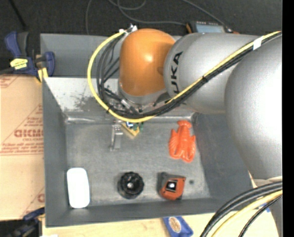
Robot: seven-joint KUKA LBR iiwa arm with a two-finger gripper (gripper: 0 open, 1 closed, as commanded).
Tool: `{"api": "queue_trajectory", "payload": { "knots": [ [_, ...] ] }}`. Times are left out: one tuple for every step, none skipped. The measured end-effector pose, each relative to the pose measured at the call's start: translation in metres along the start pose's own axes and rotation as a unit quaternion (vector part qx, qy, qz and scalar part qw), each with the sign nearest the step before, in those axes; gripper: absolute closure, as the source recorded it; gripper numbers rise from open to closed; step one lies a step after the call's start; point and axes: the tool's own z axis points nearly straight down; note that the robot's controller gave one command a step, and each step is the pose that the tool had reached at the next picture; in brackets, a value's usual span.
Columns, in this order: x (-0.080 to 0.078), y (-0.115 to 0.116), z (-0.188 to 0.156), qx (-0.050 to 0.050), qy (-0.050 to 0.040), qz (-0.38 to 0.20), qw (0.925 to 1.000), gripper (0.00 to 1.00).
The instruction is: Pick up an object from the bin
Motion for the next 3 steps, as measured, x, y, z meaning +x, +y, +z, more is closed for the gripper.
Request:
{"api": "queue_trajectory", "payload": {
  "knots": [
    [-0.002, -0.001, -0.005, -0.001, -0.0038, 0.001, 1.0000, 0.00],
    [0.023, -0.010, 0.008, -0.001, -0.0076, -0.033, 0.9994, 0.00],
    [0.043, -0.026, 0.065, 0.000, -0.0061, -0.142, 0.9898, 0.00]
  ]
}}
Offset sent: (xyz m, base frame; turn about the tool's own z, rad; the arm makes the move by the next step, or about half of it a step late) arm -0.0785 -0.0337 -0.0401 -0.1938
